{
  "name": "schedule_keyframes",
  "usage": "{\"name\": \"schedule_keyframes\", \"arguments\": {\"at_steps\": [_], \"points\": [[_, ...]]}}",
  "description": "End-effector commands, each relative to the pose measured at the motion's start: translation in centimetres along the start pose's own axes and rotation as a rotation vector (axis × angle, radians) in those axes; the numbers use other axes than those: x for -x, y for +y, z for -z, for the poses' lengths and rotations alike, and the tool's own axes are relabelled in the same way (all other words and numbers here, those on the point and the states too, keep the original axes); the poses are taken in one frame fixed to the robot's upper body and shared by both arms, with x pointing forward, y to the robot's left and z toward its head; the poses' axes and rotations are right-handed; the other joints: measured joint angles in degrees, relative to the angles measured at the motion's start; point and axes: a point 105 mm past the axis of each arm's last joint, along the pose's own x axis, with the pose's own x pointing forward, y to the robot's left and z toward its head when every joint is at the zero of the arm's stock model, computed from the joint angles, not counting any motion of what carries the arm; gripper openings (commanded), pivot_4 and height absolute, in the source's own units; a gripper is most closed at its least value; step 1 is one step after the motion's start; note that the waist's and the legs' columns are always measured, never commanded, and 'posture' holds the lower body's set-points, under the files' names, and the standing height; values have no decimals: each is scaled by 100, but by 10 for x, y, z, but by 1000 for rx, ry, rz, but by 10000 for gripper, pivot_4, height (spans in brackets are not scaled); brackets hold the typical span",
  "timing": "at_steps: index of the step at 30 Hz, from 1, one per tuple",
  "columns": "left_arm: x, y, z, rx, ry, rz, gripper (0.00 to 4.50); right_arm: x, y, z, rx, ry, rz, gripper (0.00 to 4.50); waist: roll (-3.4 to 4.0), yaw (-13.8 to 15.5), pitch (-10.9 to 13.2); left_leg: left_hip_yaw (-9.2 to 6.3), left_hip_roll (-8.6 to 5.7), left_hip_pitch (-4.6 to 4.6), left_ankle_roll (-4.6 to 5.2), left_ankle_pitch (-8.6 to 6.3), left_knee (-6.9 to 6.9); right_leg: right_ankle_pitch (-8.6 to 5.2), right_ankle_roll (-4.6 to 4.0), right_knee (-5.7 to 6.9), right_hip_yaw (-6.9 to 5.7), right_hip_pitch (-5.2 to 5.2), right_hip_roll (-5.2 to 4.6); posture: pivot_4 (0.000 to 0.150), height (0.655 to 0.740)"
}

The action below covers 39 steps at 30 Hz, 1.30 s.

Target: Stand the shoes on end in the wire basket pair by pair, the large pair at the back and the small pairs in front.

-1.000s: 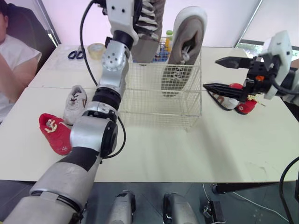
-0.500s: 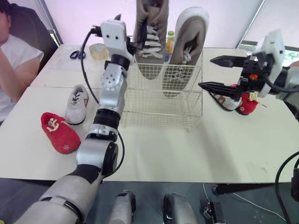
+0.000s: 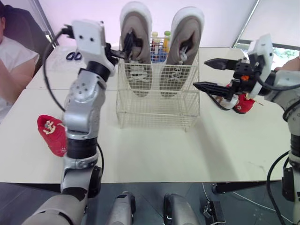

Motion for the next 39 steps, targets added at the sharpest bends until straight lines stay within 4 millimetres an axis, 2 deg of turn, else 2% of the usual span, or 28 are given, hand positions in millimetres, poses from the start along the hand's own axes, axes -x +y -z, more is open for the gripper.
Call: {"name": "schedule_keyframes", "arguments": {"at_steps": [1,4,7,11,13,15,17,22,27,33,39], "points": [[21,23,-13,-51,25,-32,44554,16,-14,-12,27,-67,105,45000,1,-3,-1,0,0,6,0,0,-3,0,0,0,0,3,0,1500,7400],[42,32,-3,-13,107,-32,44554,26,-37,-12,23,-141,283,45000,1,-20,-1,2,1,35,0,0,-10,-1,-1,1,1,23,1,1500,7400],[64,24,7,118,176,19,44554,47,-62,5,0,-191,469,45000,-1,0,-2,2,1,36,0,2,0,-1,-3,-1,3,30,1,1500,7400],[83,6,17,176,252,101,44554,62,-75,19,-11,-211,557,45000,-1,2,-2,3,-3,36,6,6,3,-6,-17,-7,10,39,-2,1500,7400],[102,-8,28,229,307,163,44554,69,-82,30,-18,-185,611,45000,1,-14,-4,7,-4,40,6,7,2,-6,-19,-5,17,39,-1,1500,7400],[121,-22,38,283,361,220,44554,72,-84,42,-47,-151,610,45000,11,-66,-10,11,-3,47,6,7,-2,-7,-20,-2,22,39,0,1500,7400],[132,-31,44,313,393,251,44554,72,-81,56,-82,-114,601,45000,11,-106,-9,15,-2,53,7,6,-10,-8,-22,-1,29,39,1,1500,7400],[146,-55,52,303,459,337,44554,68,-70,93,-185,3,587,45000,13,-126,-11,15,-2,58,18,17,-6,-1,-48,0,33,39,6,1500,7400],[163,-78,53,375,510,465,44554,62,-66,122,-235,59,599,45000,17,-166,-13,40,-2,75,20,19,-4,5,-56,1,63,40,8,1500,7400],[166,-75,55,377,538,460,44554,52,-74,159,-287,132,618,45000,22,-163,-17,41,-3,77,21,19,-4,5,-57,0,68,40,12,1500,7400],[162,-68,54,333,535,448,44554,40,-88,180,-288,195,657,45000,22,-177,-17,43,-5,75,21,19,-7,5,-57,-5,72,38,14,1500,7400]]}}
